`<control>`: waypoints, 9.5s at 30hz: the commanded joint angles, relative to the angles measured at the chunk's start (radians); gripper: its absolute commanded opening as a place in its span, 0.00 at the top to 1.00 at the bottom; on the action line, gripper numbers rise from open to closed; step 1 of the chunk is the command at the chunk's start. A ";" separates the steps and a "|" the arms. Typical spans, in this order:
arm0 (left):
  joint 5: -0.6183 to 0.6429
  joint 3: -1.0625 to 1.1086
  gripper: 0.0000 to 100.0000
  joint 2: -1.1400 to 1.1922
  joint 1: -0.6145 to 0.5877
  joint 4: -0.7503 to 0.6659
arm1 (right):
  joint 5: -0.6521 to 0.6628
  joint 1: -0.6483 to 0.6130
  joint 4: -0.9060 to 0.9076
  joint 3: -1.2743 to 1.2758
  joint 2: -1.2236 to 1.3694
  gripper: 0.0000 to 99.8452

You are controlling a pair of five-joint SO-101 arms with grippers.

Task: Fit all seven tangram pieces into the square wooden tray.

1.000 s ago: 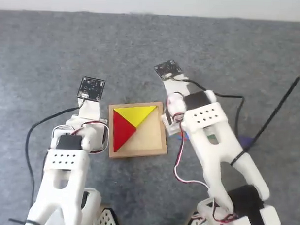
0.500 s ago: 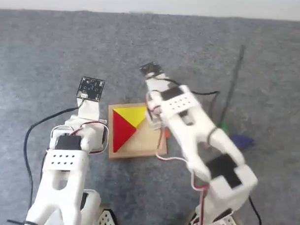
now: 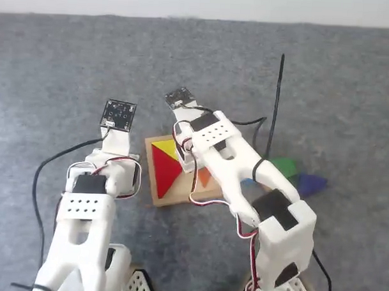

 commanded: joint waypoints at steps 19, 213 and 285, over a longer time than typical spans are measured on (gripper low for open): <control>-0.002 -0.010 0.98 -0.031 -0.002 0.011 | 0.186 -0.016 0.329 -0.199 -0.087 0.94; 0.118 -0.025 0.95 -0.023 -0.002 -0.057 | 1.935 0.928 -0.028 0.574 -0.410 0.59; 0.121 -0.038 0.95 -0.021 -0.002 -0.008 | -0.201 0.028 0.015 0.130 -0.243 0.99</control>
